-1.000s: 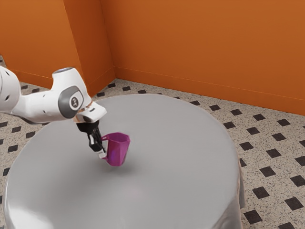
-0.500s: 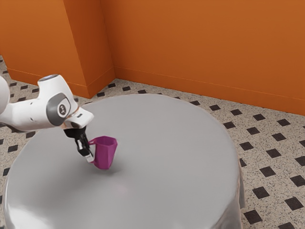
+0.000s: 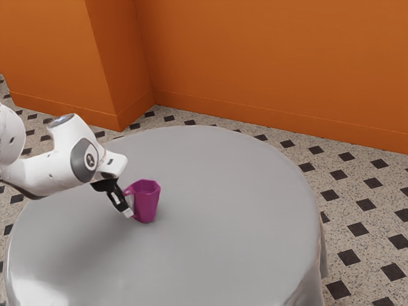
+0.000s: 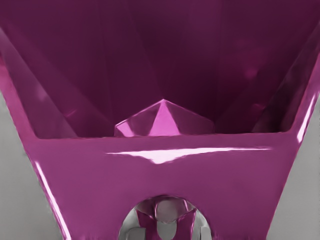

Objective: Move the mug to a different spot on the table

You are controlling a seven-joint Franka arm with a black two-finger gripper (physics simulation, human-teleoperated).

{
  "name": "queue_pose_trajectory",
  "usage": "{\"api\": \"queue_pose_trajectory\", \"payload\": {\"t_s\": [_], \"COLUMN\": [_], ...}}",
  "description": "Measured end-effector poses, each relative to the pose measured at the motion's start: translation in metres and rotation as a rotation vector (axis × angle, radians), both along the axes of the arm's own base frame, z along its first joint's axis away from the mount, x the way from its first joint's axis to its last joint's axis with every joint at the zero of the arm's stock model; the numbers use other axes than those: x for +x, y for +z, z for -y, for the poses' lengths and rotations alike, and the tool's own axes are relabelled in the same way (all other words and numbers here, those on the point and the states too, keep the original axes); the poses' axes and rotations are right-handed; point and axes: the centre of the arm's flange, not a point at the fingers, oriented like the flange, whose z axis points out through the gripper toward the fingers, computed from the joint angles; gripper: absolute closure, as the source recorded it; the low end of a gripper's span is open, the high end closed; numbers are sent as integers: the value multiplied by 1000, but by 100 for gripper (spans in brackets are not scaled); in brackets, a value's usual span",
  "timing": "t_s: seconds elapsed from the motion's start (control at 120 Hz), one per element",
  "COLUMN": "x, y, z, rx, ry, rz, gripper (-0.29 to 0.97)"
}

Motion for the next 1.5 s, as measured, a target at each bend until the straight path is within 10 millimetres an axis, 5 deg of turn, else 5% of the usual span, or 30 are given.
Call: {"api": "queue_pose_trajectory", "payload": {"t_s": [0.142, 0.383, 0.567, 1.2, 1.333, 1.5], "x": [0, -1, -37, -38, -56, -108], "y": [-3, -5, -10, -4, -4, 11], "z": [2, 2, 6, 7, 11, 18], "rx": [1, -16, -65, -78, -102, -168], "ry": [14, 25, 34, 33, 34, 28], "rz": [9, 6, -30, -17, -26, -25], "gripper": [69, 25, 10, 1, 0, 0]}}
